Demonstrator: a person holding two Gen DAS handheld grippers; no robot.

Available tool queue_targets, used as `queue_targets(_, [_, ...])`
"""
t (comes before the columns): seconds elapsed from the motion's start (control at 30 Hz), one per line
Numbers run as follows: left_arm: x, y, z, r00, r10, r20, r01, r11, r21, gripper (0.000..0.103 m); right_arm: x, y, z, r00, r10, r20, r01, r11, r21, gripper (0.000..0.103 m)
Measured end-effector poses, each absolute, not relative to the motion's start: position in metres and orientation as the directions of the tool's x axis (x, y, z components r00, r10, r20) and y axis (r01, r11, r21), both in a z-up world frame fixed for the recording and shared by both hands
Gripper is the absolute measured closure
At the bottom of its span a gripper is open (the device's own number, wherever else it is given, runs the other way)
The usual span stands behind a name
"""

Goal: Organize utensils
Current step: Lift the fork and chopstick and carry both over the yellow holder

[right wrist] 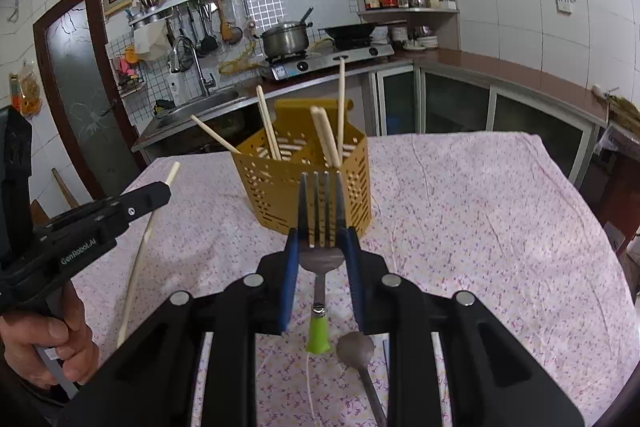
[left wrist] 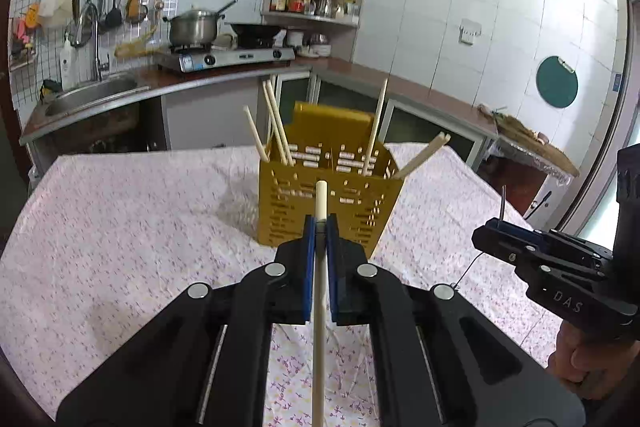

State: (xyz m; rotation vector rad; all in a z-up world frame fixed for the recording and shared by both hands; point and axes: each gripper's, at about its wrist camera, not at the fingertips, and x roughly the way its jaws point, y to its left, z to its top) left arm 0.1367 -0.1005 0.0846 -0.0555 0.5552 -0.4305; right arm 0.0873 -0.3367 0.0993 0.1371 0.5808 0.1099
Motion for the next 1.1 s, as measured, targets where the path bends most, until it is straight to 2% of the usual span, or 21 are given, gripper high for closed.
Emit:
queue_targets(0.3, [0.126,-0.093,0.118,0.794,-0.431,-0.428,0.401,0.901,-0.164,0.099,0.085,-0.328,0.141,0.866,0.135,-0.481,-0.086,0.989,0.122,0.080])
queue_targets(0.6, [0.154,-0.092,0.158,0.800,-0.487,-0.350,0.438,0.873,-0.215,0.099,0.110,-0.323,0.193,0.904,0.133,-0.407,-0.096,0.989,0.110,0.080])
queue_targets(1.1, [0.164,-0.104,0.174,0.819,-0.457,-0.348,0.423,0.890,-0.173,0.099,0.124,-0.316,0.200,0.905,0.147,-0.399,-0.115,0.988,0.103,0.080])
